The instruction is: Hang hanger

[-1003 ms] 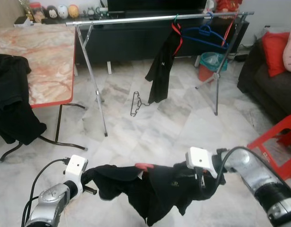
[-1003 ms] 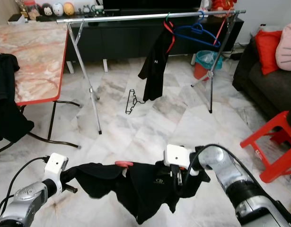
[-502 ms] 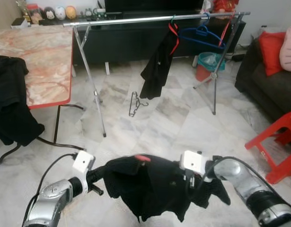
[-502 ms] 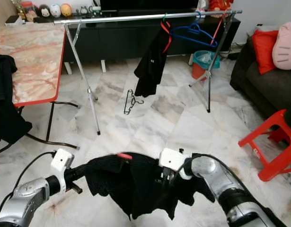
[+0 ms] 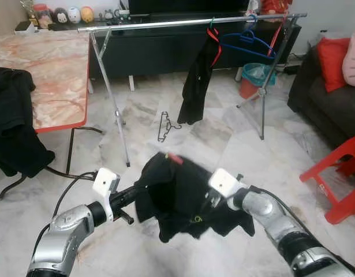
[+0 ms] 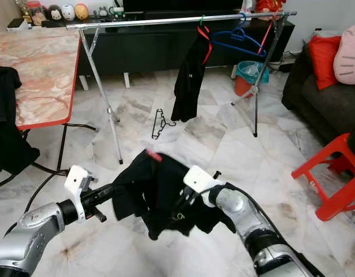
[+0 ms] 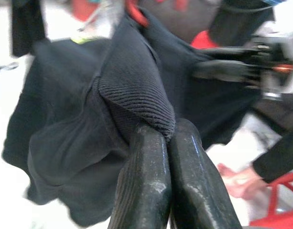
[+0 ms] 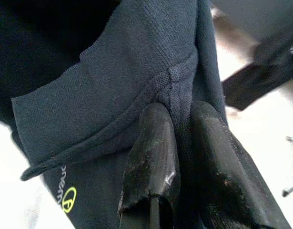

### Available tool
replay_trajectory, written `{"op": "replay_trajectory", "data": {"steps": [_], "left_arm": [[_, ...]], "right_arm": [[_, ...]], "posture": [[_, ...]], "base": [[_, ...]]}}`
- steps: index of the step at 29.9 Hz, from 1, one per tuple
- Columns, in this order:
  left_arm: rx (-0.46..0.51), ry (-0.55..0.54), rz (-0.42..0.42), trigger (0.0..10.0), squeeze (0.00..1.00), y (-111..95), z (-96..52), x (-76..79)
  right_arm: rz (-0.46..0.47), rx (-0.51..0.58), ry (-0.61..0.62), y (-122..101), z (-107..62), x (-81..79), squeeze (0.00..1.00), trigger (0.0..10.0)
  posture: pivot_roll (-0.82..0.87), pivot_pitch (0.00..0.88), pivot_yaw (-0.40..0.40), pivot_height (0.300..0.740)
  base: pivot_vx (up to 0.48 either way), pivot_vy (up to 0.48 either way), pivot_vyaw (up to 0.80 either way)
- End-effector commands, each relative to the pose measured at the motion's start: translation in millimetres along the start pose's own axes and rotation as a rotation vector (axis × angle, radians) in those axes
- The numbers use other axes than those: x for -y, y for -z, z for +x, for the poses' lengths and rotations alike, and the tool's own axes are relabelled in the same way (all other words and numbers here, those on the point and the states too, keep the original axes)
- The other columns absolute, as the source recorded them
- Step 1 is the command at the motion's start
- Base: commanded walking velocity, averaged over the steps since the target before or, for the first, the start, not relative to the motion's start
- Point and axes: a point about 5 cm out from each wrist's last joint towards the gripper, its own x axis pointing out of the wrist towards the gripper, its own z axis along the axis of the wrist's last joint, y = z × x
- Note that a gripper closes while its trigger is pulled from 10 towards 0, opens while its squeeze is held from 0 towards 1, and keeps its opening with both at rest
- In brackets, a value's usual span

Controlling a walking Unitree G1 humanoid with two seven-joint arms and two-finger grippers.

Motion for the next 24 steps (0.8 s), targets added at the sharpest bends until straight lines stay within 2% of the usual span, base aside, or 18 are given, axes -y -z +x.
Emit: {"op": "replay_trajectory", "data": {"steps": [1,4,7,8,12,14,18,20,24], "left_arm": [[-0.019,0.036,0.013,10.0,0.0,-1,0.5,5.4],[-0.055,0.047,0.022,10.0,0.0,4,1.1,6.2],[-0.069,0.025,0.034,10.0,0.0,6,0.8,6.1],[-0.055,-0.009,0.043,10.0,0.0,4,2.1,4.6],[-0.017,-0.08,0.052,10.0,0.0,1,7.6,0.5],[0.014,-0.094,0.048,10.0,0.0,-3,10.9,0.4],[0.045,-0.092,0.049,10.0,0.0,-7,14.0,2.1],[0.084,-0.082,0.038,10.0,0.0,-13,18.8,5.5],[0.084,-0.049,0.025,10.0,0.0,-13,19.8,9.5]], "right_arm": [[0.064,0.057,0.131,-11,1.2,17.8,0.0,10.0],[0.094,0.13,0.138,-23,5.3,14.3,0.0,10.0],[0.164,0.179,0.155,-31,8.5,12.8,0.0,10.0],[0.199,0.196,0.136,-33,10.0,9.5,0.0,10.0],[0.213,0.222,0.056,-35,10.3,-0.4,0.0,10.0],[0.242,0.221,0.045,-33,9.6,-1.2,0.0,10.0],[0.235,0.189,0.024,-27,8.6,-2.4,0.0,10.0],[0.228,0.139,-0.057,-18,7.6,-10.7,0.0,10.0],[0.231,0.147,-0.082,-18,6.9,-13.0,0.0,10.0]], "posture": [[0.03,0.075,-0.025,0.74],[0.03,0.073,-0.025,0.74],[0.04,0.066,-0.024,0.74],[0.03,0.062,-0.023,0.74],[0.03,0.056,-0.022,0.74],[0.03,0.056,-0.022,0.74],[0.03,0.05,-0.021,0.74],[0.03,0.046,-0.021,0.74],[0.03,0.047,-0.022,0.74]], "base": [[0.0,0.0,0.0],[0.0,0.0,0.0],[0.0,0.0,0.0],[0.0,0.0,0.0],[0.0,0.0,0.0],[0.0,0.0,0.0],[0.0,0.0,0.0],[0.0,0.0,0.0],[0.0,0.0,0.0]]}}
